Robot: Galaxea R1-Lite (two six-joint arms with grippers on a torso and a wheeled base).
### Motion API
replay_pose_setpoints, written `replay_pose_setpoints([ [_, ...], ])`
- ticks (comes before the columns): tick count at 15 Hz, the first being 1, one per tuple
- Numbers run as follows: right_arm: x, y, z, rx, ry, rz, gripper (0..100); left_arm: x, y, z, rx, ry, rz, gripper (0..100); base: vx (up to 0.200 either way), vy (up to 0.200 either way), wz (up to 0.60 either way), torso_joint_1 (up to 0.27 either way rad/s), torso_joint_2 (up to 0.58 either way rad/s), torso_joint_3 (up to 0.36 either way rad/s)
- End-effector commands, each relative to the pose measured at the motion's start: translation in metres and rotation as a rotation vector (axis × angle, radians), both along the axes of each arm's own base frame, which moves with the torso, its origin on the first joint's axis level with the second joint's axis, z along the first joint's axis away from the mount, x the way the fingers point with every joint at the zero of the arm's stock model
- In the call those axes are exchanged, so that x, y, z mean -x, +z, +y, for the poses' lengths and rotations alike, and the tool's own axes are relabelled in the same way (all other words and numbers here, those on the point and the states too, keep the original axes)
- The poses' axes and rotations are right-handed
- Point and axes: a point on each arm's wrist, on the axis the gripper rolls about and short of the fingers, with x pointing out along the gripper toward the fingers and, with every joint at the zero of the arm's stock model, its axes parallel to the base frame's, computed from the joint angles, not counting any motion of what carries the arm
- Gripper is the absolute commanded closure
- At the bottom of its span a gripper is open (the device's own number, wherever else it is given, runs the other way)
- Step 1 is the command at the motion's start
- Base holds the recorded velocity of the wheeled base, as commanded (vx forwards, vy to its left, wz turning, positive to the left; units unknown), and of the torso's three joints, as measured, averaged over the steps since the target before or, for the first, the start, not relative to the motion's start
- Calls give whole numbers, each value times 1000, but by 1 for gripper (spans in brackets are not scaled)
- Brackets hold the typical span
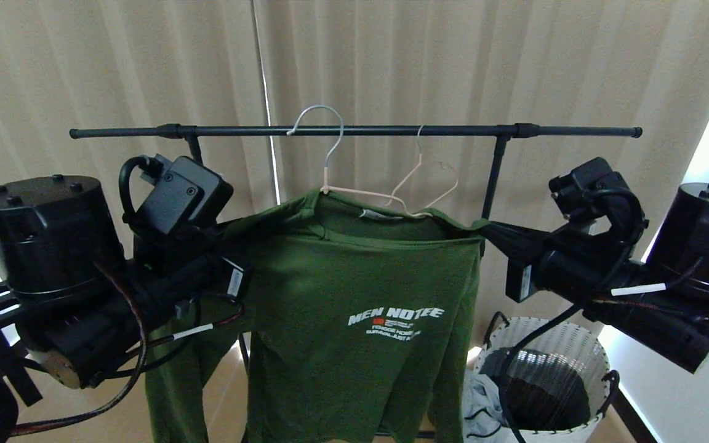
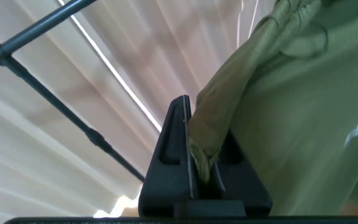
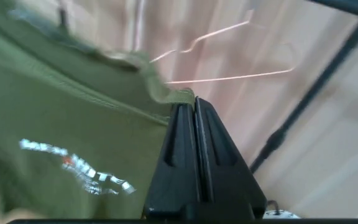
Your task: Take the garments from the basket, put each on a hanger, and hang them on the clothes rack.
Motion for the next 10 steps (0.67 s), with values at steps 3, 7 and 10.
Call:
replay_pose_setpoints([
  [3, 6, -4, 1, -1, 68, 12, 0, -1, 0, -1, 20, -2, 5, 100, 0, 0, 0, 0, 0, 0],
  [7, 7, 7, 3, 44, 190, -53, 0, 0, 4, -7, 42, -25, -2, 100, 0, 0, 0, 0, 0, 0],
  [10, 4, 5, 6, 115, 201, -85, 0, 0, 9, -12, 51, -36, -14, 100, 0, 0, 0, 0, 0, 0],
])
